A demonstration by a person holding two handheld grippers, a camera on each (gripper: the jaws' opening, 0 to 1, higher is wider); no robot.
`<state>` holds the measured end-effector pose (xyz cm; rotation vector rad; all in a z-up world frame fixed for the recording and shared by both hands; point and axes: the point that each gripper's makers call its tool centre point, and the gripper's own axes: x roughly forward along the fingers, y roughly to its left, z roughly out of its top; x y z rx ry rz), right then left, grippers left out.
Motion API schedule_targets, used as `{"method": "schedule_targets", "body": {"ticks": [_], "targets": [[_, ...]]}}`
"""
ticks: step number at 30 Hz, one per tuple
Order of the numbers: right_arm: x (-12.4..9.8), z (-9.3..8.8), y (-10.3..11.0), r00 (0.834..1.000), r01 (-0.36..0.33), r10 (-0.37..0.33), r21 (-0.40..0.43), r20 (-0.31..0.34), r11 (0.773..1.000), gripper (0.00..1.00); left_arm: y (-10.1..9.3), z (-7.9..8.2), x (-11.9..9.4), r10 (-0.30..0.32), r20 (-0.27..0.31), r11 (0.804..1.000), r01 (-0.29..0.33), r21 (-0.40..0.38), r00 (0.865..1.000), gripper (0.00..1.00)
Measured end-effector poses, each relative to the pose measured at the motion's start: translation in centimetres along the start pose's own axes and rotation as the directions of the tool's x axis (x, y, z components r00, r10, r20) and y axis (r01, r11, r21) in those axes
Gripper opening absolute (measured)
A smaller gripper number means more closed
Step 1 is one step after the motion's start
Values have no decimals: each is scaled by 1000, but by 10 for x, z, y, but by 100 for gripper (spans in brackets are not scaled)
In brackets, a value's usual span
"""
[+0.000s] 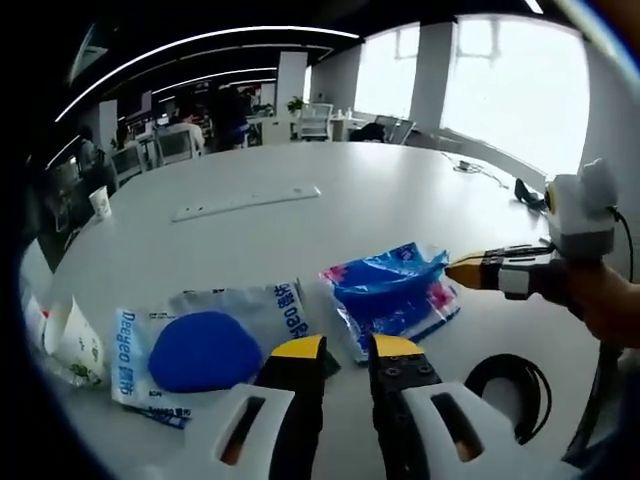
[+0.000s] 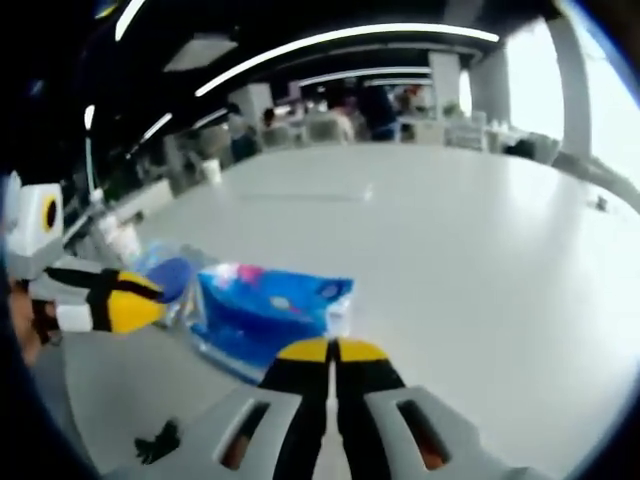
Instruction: Arrange the tabletop items into an orderly group along one side of the table until the central work area is clear of visible clutter.
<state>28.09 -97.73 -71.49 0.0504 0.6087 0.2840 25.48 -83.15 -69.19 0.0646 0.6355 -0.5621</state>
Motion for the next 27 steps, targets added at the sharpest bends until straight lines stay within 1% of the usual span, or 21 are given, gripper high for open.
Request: {"method": "schedule_targets", "body": {"ticks": [2, 3, 7, 11, 13, 14, 15, 16, 18, 21, 23, 24, 25, 27], "targets": [[0, 1, 1, 1000, 3, -3, -3, 1, 1000, 0, 0, 1, -3, -13, 7, 1000, 13, -8, 1000, 16], [0, 0, 0, 1000, 14, -14, -11, -6, 1000, 0, 0, 1, -5, -11, 10, 1000, 12, -8, 1000, 16], [-1, -1, 2, 1000, 9, -9, -21, -3, 1000, 0, 4, -2, -12, -10, 24, 1000, 10, -21, 1000, 17], [-2, -1, 3, 1000, 15, -15, -48, 0, 999, 11, 5, -9, -18, -7, 15, 1000, 7, -15, 1000, 18], [-4, 0, 3, 1000, 17, -16, -49, 18, 999, 18, 5, -11, -20, -13, 16, 1000, 13, -28, 1000, 18], [-4, 1, 3, 999, 19, -18, -49, 26, 999, 24, 4, -13, -20, -22, 12, 999, 22, -41, 1000, 18], [-5, 2, 2, 999, 28, -26, -47, 38, 999, 36, 3, -13, -19, -25, 8, 999, 25, -45, 1000, 18], [-5, 3, 2, 998, 31, -29, -43, 47, 999, 46, 3, -14, -20, -25, 9, 999, 26, -44, 1000, 19], [-7, 4, 3, 998, 32, -29, -43, 55, 999, 59, 1, -12, -20, -29, 17, 999, 30, -39, 999, 22], [-11, 9, 8, 996, 3, 2, -52, 89, 999, 69, -2, -11, -19, -43, 27, 997, 45, -57, 999, 31], [-14, 12, 12, 993, -26, 32, -57, 113, 998, 75, -6, -9, -20, -62, 35, 996, 64, -60, 997, 36], [-17, 14, 18, 988, -67, 75, -69, 131, 995, 79, -8, -9, -20, -76, 39, 995, 78, -65, 996, 38], [-20, 14, 19, 988, -74, 84, -75, 133, 994, 80, -13, -10, -21, -98, 31, 992, 100, -79, 995, 41], [-31, 13, 19, 985, -88, 101, -97, 138, 991, 78, -19, -15, -22, -123, 15, 986, 124, -112, 992, 49]]}}
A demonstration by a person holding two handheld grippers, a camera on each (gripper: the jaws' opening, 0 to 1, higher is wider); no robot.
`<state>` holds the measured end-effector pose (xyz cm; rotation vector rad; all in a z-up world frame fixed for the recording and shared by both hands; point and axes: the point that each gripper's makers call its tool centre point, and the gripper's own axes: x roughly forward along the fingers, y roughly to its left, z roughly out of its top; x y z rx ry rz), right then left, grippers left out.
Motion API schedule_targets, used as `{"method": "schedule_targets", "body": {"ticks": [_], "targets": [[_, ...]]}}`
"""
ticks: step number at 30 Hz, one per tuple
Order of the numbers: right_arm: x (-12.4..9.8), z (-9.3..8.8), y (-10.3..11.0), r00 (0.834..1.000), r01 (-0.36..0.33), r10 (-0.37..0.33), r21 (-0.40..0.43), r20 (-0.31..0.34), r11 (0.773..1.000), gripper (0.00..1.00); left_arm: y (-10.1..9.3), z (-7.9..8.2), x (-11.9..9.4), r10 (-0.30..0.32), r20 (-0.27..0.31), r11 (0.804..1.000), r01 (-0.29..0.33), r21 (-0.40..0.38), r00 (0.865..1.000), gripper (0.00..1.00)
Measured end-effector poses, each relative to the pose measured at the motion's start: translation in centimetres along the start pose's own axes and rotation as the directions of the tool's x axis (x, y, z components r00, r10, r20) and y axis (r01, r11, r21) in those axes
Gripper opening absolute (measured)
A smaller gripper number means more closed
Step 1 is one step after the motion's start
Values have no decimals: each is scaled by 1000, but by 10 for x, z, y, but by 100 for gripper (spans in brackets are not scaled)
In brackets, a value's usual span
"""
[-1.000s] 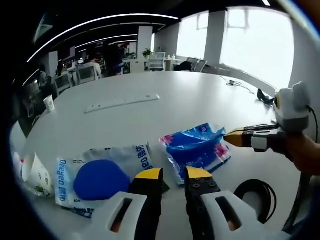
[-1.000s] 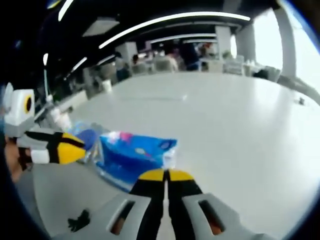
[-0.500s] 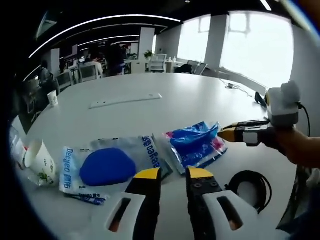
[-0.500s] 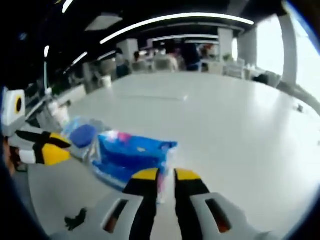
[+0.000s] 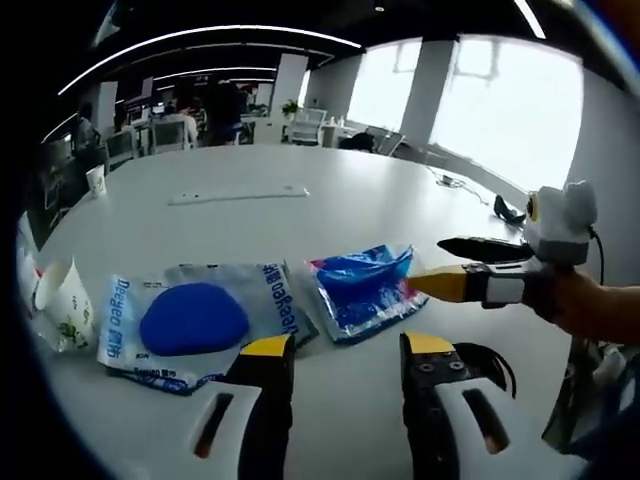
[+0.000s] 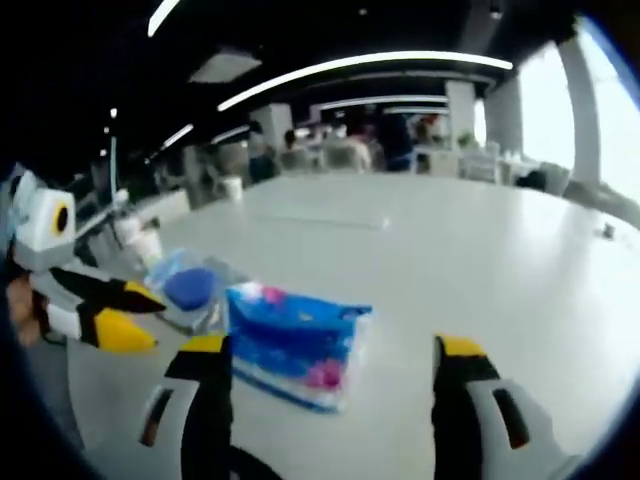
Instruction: Arrange the tabletop items into an orderly group along one side of the table until the central work area is clear of visible clutter.
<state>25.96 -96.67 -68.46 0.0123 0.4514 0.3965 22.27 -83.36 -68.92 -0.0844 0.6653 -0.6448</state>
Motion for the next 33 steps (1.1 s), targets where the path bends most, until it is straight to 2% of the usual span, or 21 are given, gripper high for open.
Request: {"method": "schedule_targets", "body": {"ticks": [6, 10, 13, 15, 18, 24, 27, 28, 29, 31, 33], "targets": [[-26, -15, -3, 999, 0, -1, -30, -36, 1000, 78, -6, -12, 0, -17, -26, 1000, 16, -11, 1000, 60], [-33, -18, -5, 999, -1, 1, 1, -32, 1000, 83, -8, -13, -1, -22, -32, 1000, 21, -8, 999, 65], [-37, -17, -3, 1000, -13, 13, 4, -28, 1000, 89, -13, -16, -2, -38, -38, 999, 36, -30, 999, 75], [-41, -20, 1, 998, -34, 33, -22, -46, 999, 87, -17, -22, -2, -48, -65, 998, 46, -42, 997, 79], [-50, -31, 8, 993, -68, 64, -47, -98, 997, 78, -28, -35, -2, -56, -114, 998, 56, -5, 992, 77], [-67, -53, 17, 984, -93, 84, -48, -157, 995, 74, -47, -53, 8, -69, -172, 998, 69, -4, 983, 76], [-71, -64, 22, 978, -101, 92, -40, -189, 994, 70, -53, -65, 14, -56, -207, 998, 62, 22, 977, 76], [-72, -67, 23, 976, -103, 92, -42, -199, 994, 69, -57, -60, 15, -74, -179, 996, 83, 45, 981, 76], [-74, -70, 24, 974, -100, 88, -45, -207, 994, 67, -57, -62, 13, -57, -194, 998, 63, 26, 979, 75], [-78, -74, 27, 972, -101, 90, -40, -217, 994, 63, -60, -60, 13, -58, -193, 998, 62, 15, 979, 73], [-79, -77, 30, 970, -102, 91, -39, -227, 994, 57, -58, -62, 15, -30, -206, 997, 42, 59, 978, 68]]}}
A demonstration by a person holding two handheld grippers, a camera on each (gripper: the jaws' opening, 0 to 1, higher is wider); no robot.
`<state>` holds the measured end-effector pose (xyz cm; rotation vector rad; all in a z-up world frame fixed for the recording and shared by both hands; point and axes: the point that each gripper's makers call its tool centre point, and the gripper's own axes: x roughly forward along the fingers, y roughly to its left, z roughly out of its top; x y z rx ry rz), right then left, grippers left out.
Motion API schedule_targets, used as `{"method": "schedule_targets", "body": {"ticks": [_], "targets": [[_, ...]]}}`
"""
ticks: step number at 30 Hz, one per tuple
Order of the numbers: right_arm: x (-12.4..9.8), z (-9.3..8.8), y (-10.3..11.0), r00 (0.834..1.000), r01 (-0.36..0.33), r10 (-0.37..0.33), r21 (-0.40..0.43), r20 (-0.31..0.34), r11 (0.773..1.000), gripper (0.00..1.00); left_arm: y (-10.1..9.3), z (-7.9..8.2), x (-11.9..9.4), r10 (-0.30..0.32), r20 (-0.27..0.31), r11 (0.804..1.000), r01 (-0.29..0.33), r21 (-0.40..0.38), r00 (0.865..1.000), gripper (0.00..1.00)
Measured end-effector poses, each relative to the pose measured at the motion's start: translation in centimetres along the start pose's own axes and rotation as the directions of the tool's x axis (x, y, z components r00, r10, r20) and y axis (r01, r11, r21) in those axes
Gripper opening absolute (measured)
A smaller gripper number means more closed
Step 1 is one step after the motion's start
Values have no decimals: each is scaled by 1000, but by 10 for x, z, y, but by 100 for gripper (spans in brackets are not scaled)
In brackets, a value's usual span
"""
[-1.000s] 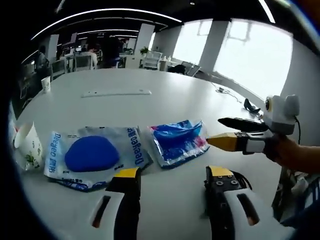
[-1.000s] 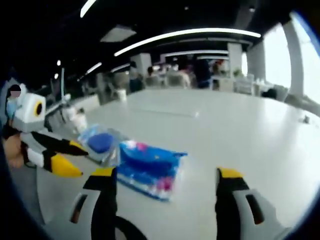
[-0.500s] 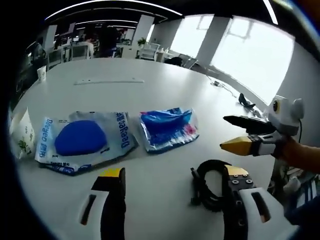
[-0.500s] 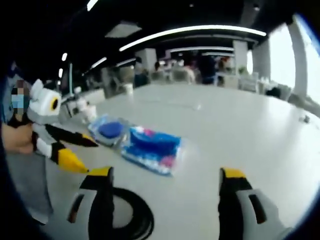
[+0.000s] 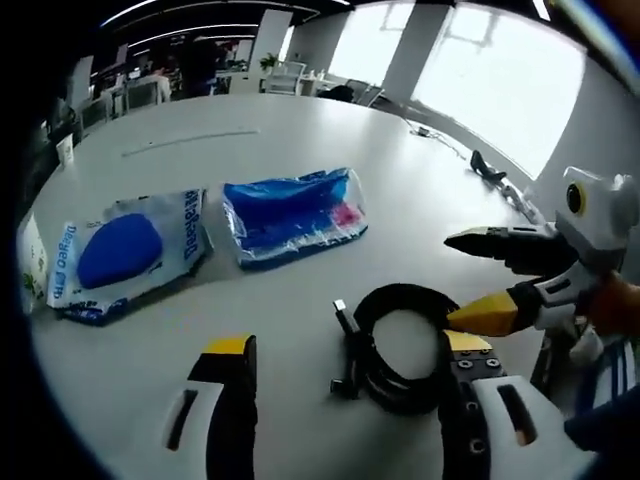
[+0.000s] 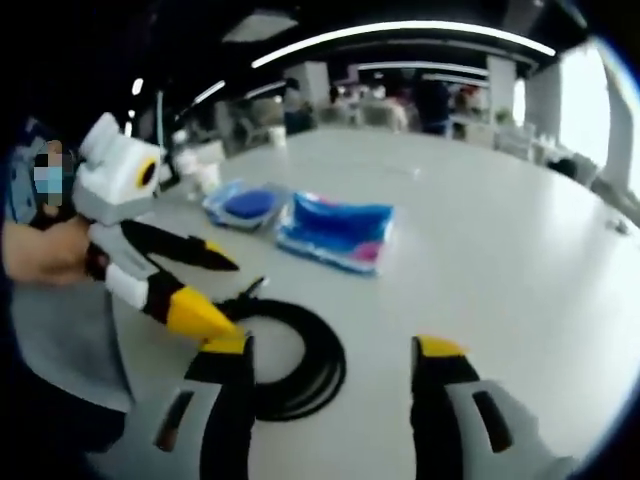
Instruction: Arrange the tabletop items into an orderly group along one side of the table until the central work area is clear of visible clutter.
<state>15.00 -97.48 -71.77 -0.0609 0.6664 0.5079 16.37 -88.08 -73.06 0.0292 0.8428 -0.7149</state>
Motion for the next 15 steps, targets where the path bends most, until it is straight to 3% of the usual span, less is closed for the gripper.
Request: {"method": "schedule_targets", "body": {"ticks": [2, 4, 10, 13, 15], "targets": [[0, -5, 4, 1000, -3, 3, -8, -13, 1000, 50, 4, -2, -1, 35, -9, 998, -34, 50, 999, 60], [1, -9, 5, 1000, 2, -2, -9, -32, 1000, 46, 3, -2, 0, 32, -2, 999, -32, 32, 999, 55], [6, -18, 12, 997, 8, -9, -18, -71, 1000, 37, 5, -3, 2, 59, 7, 997, -59, 58, 998, 56], [8, -21, 18, 996, 0, -4, -49, -85, 999, 21, 3, -4, 2, 54, 3, 996, -54, 70, 999, 50], [10, -24, 18, 995, 8, -11, -39, -99, 999, 18, 2, -7, 2, 66, -9, 991, -64, 121, 998, 44]]}}
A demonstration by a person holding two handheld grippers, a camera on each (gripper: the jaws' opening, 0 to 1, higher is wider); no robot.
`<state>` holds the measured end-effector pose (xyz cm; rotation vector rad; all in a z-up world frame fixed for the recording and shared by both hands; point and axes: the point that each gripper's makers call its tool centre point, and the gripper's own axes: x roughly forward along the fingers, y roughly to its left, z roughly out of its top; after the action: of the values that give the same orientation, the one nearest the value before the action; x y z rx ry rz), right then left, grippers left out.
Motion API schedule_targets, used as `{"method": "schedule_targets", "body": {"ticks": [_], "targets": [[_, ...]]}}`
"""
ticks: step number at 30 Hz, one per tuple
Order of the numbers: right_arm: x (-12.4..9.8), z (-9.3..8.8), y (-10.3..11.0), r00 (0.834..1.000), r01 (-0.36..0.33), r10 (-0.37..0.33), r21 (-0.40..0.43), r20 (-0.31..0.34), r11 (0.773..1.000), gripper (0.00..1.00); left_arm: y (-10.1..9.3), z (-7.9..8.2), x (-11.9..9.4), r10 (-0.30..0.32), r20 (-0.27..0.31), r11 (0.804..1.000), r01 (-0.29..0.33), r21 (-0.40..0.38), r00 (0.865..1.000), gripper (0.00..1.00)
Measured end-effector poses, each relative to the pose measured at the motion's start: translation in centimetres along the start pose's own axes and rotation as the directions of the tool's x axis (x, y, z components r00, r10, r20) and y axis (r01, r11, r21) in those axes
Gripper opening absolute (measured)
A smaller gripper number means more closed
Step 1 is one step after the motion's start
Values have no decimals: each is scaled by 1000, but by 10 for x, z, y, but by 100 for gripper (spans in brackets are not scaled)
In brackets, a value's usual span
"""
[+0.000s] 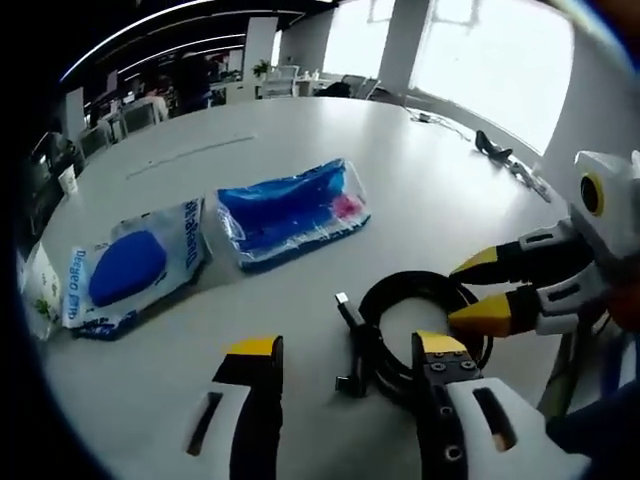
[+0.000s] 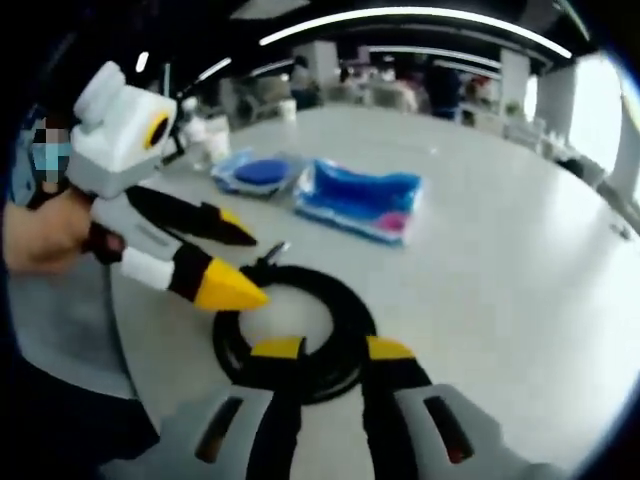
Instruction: Arrange the tabletop items into an orderly group along one side of the table until the central work area is clear of visible clutter.
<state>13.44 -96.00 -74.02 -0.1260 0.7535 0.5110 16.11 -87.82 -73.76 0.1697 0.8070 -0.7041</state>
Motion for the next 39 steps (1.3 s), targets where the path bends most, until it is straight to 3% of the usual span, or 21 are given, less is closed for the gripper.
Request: {"method": "schedule_targets", "body": {"ticks": [3, 4, 6, 8, 11, 12, 16, 19, 25, 27, 29, 39], "targets": [[0, 2, -7, 1000, 18, -18, 19, -9, 1000, 12, -1, 0, 0, 6, 10, 1000, -6, 4, 1000, 42], [0, 4, -7, 1000, 10, -10, 33, -3, 999, 10, -1, 0, 0, 3, 11, 1000, -3, -17, 1000, 38], [0, 9, -9, 1000, 18, -18, 51, 16, 999, 5, -12, -1, 1, -46, 4, 998, 46, -46, 999, 21], [1, 8, -7, 1000, 19, -19, 39, -4, 999, 4, -15, -1, 1, -34, 9, 999, 34, -13, 999, 16], [-2, 14, -8, 999, 21, -23, 67, 30, 998, 2, -7, 4, -5, -21, 35, 991, 26, -133, 999, 11], [-5, 22, -9, 997, 18, -24, 87, 67, 996, 1, -3, 7, -8, -18, 43, 992, 23, -127, 999, 10], [-6, 31, 0, 997, 2, -6, 57, 73, 998, 1, 4, 15, -16, 0, 50, 998, 4, -67, 999, 10], [-1, 38, 3, 995, -13, 5, 81, 95, 997, 1, 14, 17, -21, 7, 58, 994, 0, -113, 998, 10], [7, 56, 12, 994, -25, 18, 68, 112, 997, 1, 29, 15, -26, 34, 46, 992, -28, -126, 998, 10], [14, 57, 17, 994, -43, 36, 71, 106, 997, 1, 37, 12, -25, 55, 23, 992, -52, -112, 998, 10], [24, 52, 22, 995, -61, 55, 62, 85, 996, 1, 45, 8, -23, 86, -1, 995, -86, -49, 996, 10], [37, 55, 20, 997, -53, 49, 77, 62, 996, 1, 55, 9, -15, 98, -25, 995, -99, -33, 995, 10]]}}
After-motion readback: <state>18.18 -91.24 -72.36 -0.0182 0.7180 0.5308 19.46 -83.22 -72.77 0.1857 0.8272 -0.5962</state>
